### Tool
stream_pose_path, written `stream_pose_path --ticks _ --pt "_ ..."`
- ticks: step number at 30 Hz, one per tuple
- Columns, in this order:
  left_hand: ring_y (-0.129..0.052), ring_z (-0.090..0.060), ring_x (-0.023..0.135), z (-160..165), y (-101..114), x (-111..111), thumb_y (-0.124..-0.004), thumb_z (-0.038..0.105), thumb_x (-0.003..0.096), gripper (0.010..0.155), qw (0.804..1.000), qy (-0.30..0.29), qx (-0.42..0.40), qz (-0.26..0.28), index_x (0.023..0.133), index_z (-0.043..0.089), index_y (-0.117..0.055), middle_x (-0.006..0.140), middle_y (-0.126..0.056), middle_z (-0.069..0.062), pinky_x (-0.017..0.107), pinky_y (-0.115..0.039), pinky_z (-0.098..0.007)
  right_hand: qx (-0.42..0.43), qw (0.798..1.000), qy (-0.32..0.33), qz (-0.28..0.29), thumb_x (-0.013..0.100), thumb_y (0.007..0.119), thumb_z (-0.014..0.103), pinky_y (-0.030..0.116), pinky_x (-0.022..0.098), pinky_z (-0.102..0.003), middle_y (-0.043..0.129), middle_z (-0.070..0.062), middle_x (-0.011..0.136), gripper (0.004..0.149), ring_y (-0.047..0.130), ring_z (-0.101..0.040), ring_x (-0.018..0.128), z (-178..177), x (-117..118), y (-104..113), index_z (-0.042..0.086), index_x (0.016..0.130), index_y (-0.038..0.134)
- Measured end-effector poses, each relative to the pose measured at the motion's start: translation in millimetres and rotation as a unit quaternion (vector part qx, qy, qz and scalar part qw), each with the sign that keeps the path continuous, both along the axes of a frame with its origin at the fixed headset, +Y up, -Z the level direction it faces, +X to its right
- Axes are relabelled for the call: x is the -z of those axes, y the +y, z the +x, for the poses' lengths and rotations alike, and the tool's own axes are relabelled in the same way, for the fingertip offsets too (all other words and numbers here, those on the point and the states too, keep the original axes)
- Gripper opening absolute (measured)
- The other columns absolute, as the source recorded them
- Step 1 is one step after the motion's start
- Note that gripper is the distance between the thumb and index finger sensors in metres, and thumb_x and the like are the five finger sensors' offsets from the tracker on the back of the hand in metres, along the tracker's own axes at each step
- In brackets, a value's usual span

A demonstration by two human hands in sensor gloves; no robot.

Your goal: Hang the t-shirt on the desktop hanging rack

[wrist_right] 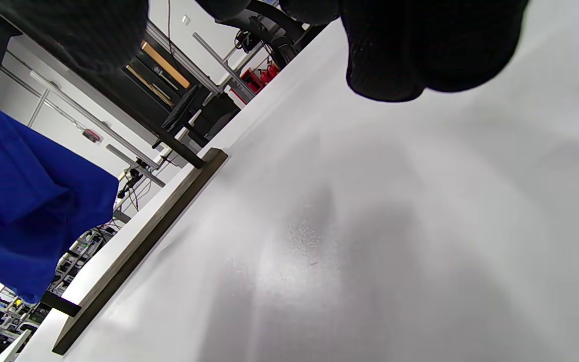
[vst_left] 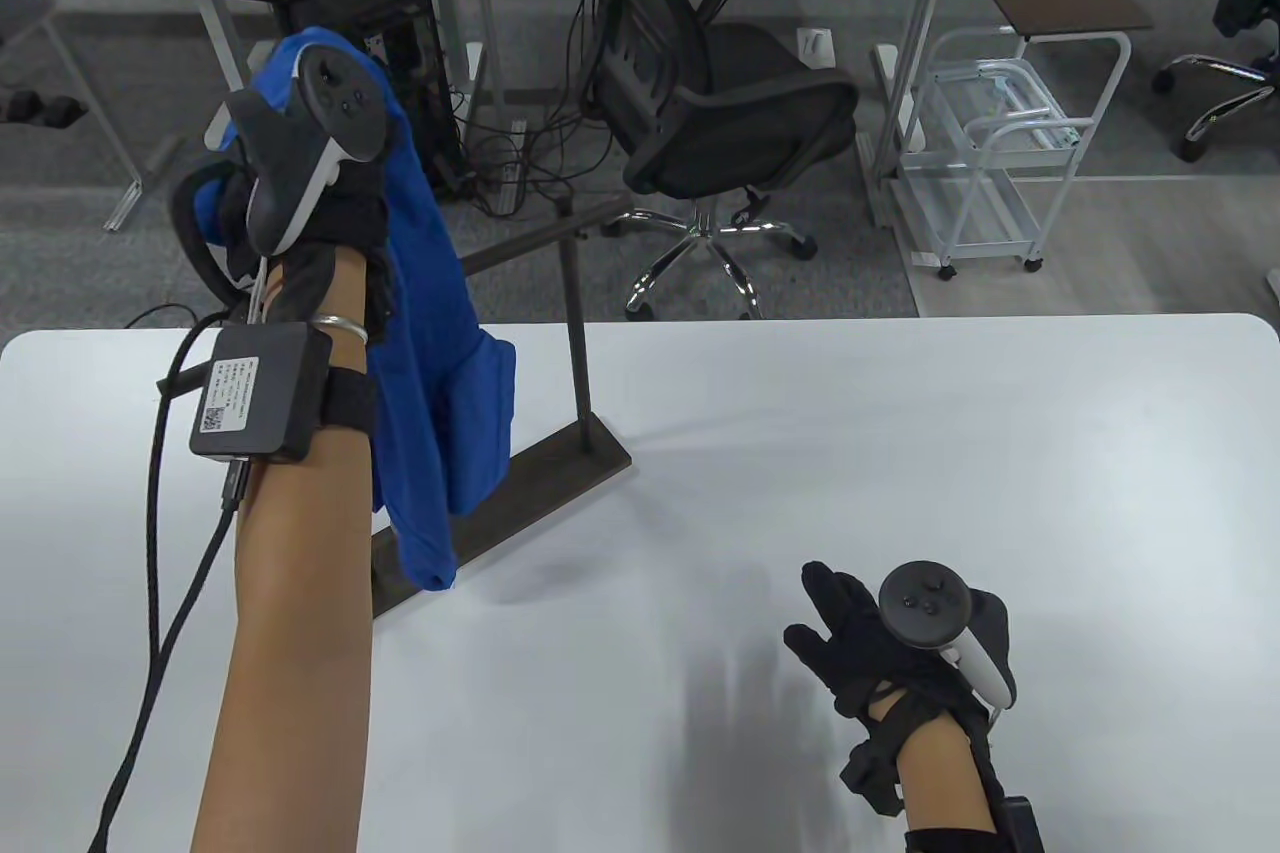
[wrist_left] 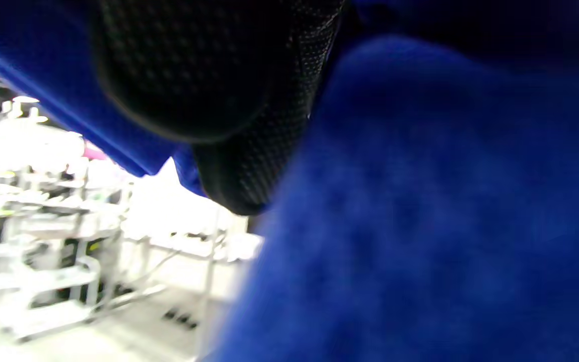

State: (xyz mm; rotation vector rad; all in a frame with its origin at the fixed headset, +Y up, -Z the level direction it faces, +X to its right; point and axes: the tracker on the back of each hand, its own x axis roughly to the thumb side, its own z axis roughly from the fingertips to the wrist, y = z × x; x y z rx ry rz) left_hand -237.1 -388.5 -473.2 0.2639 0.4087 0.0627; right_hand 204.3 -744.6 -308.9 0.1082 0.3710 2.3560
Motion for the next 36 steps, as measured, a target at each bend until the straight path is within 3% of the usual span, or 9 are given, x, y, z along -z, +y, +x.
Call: stream_pose_path --ticks 4,6,9,13,18,26,30,33,36 --pt "-0.113 -0.028 0.051 -8 -13 9 -0.057 0.071 0.0434 0.083 0.997 0.046 0.014 -0.053 0.107 0.019 -0.071 0.088 -0.095 -0.019 0.031 -0.094 -0.032 -0.004 1.000 0.002 -0.015 0.042 0.073 0.050 0.070 0.043 -0.055 0.037 -0.019 0.103 0.073 0.074 -0.049 0.068 0 -1 -2 0.021 0.101 0.041" --pt "-0.109 -0.034 0.058 -15 -19 12 -0.051 0.074 0.0436 0.088 0.993 0.058 -0.006 -0.108 0.103 0.016 -0.078 0.087 -0.096 -0.020 0.037 -0.092 -0.039 -0.005 1.000 0.002 -0.019 0.042 0.073 0.050 0.070 0.043 -0.055 0.038 -0.019 0.103 0.073 0.074 -0.049 0.068 0 -1 -2 0.020 0.101 0.042" --pt "-0.106 -0.041 0.064 -26 -30 12 -0.043 0.075 0.0437 0.095 0.973 0.091 -0.054 -0.205 0.101 0.011 -0.082 0.090 -0.095 -0.023 0.042 -0.089 -0.045 -0.002 1.000 -0.002 -0.015 0.042 0.073 0.050 0.070 0.043 -0.055 0.036 -0.019 0.103 0.073 0.074 -0.049 0.068 2 -2 -1 0.021 0.101 0.042" --pt "-0.104 -0.042 0.067 -34 -36 8 -0.043 0.073 0.0462 0.092 0.964 0.099 -0.064 -0.237 0.100 0.010 -0.084 0.092 -0.093 -0.023 0.045 -0.087 -0.047 -0.002 1.000 -0.005 -0.018 0.042 0.073 0.050 0.070 0.043 -0.056 0.036 -0.019 0.103 0.073 0.073 -0.049 0.068 4 -3 -2 0.020 0.101 0.042" --pt "-0.104 -0.040 0.067 -33 -29 -3 -0.045 0.071 0.0479 0.088 0.972 0.077 -0.056 -0.215 0.099 0.011 -0.084 0.091 -0.093 -0.020 0.046 -0.087 -0.046 -0.003 1.000 -0.008 -0.022 0.042 0.073 0.050 0.070 0.043 -0.056 0.037 -0.020 0.103 0.073 0.074 -0.049 0.068 4 -4 -1 0.020 0.101 0.043" --pt "-0.106 -0.036 0.063 -2 -8 -30 -0.048 0.070 0.0466 0.083 0.998 -0.025 0.022 -0.055 0.094 0.014 -0.086 0.086 -0.096 -0.016 0.043 -0.089 -0.043 -0.001 1.000 -0.005 -0.019 0.042 0.073 0.050 0.070 0.043 -0.056 0.037 -0.019 0.103 0.073 0.073 -0.049 0.068 3 -4 0 0.019 0.101 0.043" --pt "-0.105 -0.035 0.064 26 -2 -49 -0.050 0.069 0.0459 0.080 0.987 -0.144 0.057 0.041 0.094 0.015 -0.085 0.087 -0.095 -0.014 0.044 -0.088 -0.043 0.006 1.000 -0.009 -0.011 0.042 0.073 0.050 0.070 0.043 -0.056 0.037 -0.020 0.102 0.073 0.073 -0.049 0.068 4 -4 1 0.020 0.101 0.043" --pt "-0.106 -0.033 0.064 52 -3 -65 -0.050 0.069 0.0446 0.079 0.974 -0.179 0.084 0.106 0.093 0.018 -0.085 0.086 -0.096 -0.012 0.044 -0.089 -0.042 0.013 1.000 -0.012 -0.002 0.042 0.073 0.050 0.070 0.043 -0.055 0.037 -0.019 0.102 0.073 0.074 -0.049 0.068 5 -5 3 0.020 0.101 0.042" --pt "-0.101 -0.034 0.072 76 -7 -78 -0.051 0.068 0.0445 0.079 0.966 -0.213 0.086 0.121 0.098 0.018 -0.078 0.093 -0.089 -0.012 0.051 -0.085 -0.045 0.015 1.000 -0.008 0.008 0.042 0.073 0.050 0.070 0.043 -0.055 0.037 -0.019 0.103 0.073 0.074 -0.049 0.068 4 -6 6 0.020 0.101 0.042"
